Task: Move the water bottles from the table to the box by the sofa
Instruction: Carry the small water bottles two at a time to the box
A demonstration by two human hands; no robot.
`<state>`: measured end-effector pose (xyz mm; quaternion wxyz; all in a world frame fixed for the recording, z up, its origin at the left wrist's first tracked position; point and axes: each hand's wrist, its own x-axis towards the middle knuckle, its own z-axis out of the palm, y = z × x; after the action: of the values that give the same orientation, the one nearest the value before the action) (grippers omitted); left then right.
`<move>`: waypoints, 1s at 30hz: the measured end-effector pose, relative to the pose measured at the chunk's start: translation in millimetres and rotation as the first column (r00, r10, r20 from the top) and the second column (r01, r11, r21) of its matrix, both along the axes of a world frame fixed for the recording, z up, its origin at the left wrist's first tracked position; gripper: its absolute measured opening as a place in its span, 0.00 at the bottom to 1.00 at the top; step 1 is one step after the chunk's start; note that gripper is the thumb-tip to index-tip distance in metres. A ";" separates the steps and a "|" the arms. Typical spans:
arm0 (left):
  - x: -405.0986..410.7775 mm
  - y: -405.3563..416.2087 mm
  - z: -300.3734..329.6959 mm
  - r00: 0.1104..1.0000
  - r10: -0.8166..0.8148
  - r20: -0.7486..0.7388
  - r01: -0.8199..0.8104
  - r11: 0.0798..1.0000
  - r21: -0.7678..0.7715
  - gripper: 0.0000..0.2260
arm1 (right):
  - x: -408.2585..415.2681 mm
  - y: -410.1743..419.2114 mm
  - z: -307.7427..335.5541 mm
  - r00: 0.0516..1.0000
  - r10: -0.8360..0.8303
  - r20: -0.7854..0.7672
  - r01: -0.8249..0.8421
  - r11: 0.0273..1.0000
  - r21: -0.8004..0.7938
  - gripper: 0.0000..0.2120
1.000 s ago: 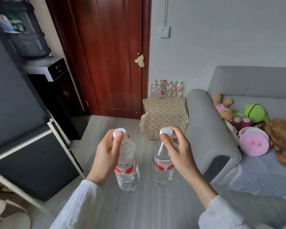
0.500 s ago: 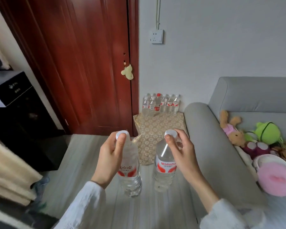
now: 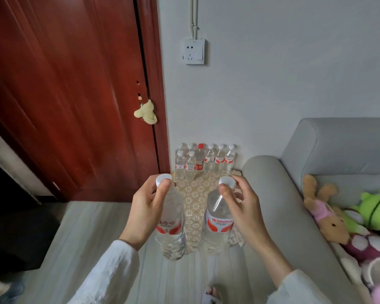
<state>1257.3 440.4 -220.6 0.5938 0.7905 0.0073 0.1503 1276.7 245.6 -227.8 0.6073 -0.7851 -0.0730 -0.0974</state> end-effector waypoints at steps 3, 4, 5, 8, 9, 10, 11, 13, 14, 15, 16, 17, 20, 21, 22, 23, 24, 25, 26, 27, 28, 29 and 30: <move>56.1 -19.1 -8.3 1.000 0.016 -0.024 -0.016 1.000 0.019 0.14 | 63.1 -21.3 -9.4 1.000 0.008 -0.023 -0.008 1.000 -0.016 0.17; 73.2 -24.9 -11.1 0.999 0.021 -0.033 -0.020 0.999 0.026 0.16 | 82.7 -28.4 -12.3 0.999 0.011 -0.035 -0.012 0.999 -0.030 0.17; 89.5 -31.0 -13.8 0.999 0.024 -0.041 -0.023 0.999 0.029 0.16 | 101.4 -34.9 -14.3 0.999 0.020 -0.047 -0.022 0.999 -0.046 0.18; 135.3 -47.2 -23.4 0.998 0.027 -0.063 -0.026 1.000 0.009 0.15 | 152.5 -49.0 -21.9 0.995 0.047 -0.084 -0.054 0.995 -0.085 0.20; 149.6 -52.4 -26.8 0.997 0.030 -0.070 -0.031 1.000 -0.001 0.15 | 167.6 -52.6 -25.7 0.994 0.047 -0.094 -0.056 0.994 -0.096 0.19; 163.4 -56.9 -31.1 0.997 0.032 -0.077 -0.032 0.999 -0.003 0.14 | 181.8 -56.2 -30.0 0.993 0.045 -0.107 -0.056 0.993 -0.102 0.18; 176.6 -61.3 -36.5 0.996 0.034 -0.083 -0.034 0.999 0.006 0.14 | 195.3 -60.0 -35.3 0.991 0.043 -0.128 -0.056 0.993 -0.106 0.16; 202.8 -68.5 -49.2 0.994 0.037 -0.106 -0.034 0.999 0.036 0.13 | 221.2 -66.6 -47.2 0.986 0.037 -0.164 -0.057 0.991 -0.119 0.15; 215.5 -71.2 -56.1 0.992 0.039 -0.123 -0.033 0.998 0.048 0.13 | 233.7 -68.9 -53.6 0.983 0.031 -0.183 -0.054 0.991 -0.124 0.14; 227.8 -73.2 -62.8 0.990 0.043 -0.134 -0.034 0.997 0.065 0.14 | 245.9 -70.1 -59.8 0.979 0.025 -0.203 -0.052 0.990 -0.128 0.14; 239.7 -75.3 -69.2 0.989 0.047 -0.143 -0.036 0.996 0.080 0.14 | 257.5 -70.5 -67.0 0.974 0.020 -0.225 -0.052 0.990 -0.135 0.14; 251.7 -77.3 -76.2 0.986 0.050 -0.157 -0.037 0.996 0.087 0.14 | 269.1 -70.5 -74.8 0.969 0.016 -0.247 -0.053 0.988 -0.143 0.14; 290.8 -78.7 -103.0 0.981 0.054 -0.187 -0.040 0.996 0.080 0.17 | 305.9 -67.8 -102.6 0.957 -0.003 -0.289 -0.049 0.984 -0.173 0.15; 305.1 -78.7 -114.8 0.980 0.054 -0.191 -0.040 0.996 0.074 0.22 | 318.9 -66.6 -113.3 0.953 -0.010 -0.304 -0.048 0.982 -0.182 0.15; 319.2 -77.7 -128.5 0.978 0.049 -0.204 -0.035 0.997 0.068 0.27 | 331.5 -65.1 -124.6 0.947 -0.019 -0.321 -0.045 0.981 -0.188 0.15; 333.3 -76.6 -142.4 0.975 0.033 -0.220 -0.019 0.998 0.066 0.30 | 344.3 -63.4 -136.6 0.938 -0.030 -0.345 -0.041 0.980 -0.196 0.15; 347.1 -75.8 -155.7 0.972 0.018 -0.235 -0.002 0.998 0.067 0.33 | 357.3 -62.0 -149.4 0.929 -0.037 -0.367 -0.044 0.977 -0.210 0.15; 359.3 -75.2 -168.1 0.968 0.003 -0.249 0.015 0.997 0.071 0.34 | 369.4 -61.1 -162.4 0.922 -0.044 -0.385 -0.049 0.973 -0.227 0.16; 371.2 -74.8 -179.4 0.966 -0.009 -0.260 0.030 0.996 0.078 0.36 | 380.8 -60.0 -175.1 0.915 -0.053 -0.401 -0.049 0.970 -0.239 0.16; 382.7 -73.9 -190.5 0.964 -0.021 -0.266 0.045 0.995 0.088 0.36 | 391.9 -58.5 -187.1 0.909 -0.062 -0.412 -0.044 0.969 -0.242 0.16; 393.8 -73.0 -201.7 0.963 -0.030 -0.269 0.058 0.994 0.096 0.35 | 402.4 -56.7 -199.3 0.903 -0.068 -0.425 -0.039 0.970 -0.240 0.17; 404.3 -72.0 -213.3 0.962 -0.037 -0.272 0.067 0.992 0.102 0.32 | 412.0 -54.4 -211.1 0.896 -0.071 -0.438 -0.038 0.971 -0.235 0.17; 414.7 -70.9 -224.5 0.961 -0.042 -0.275 0.074 0.992 0.105 0.29 | 421.2 -52.0 -222.3 0.889 -0.075 -0.452 -0.036 0.972 -0.232 0.17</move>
<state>1672.0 369.4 -445.1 0.5452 0.8360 0.0569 0.0229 1697.9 193.6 -450.1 0.5096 -0.8525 0.0694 0.0935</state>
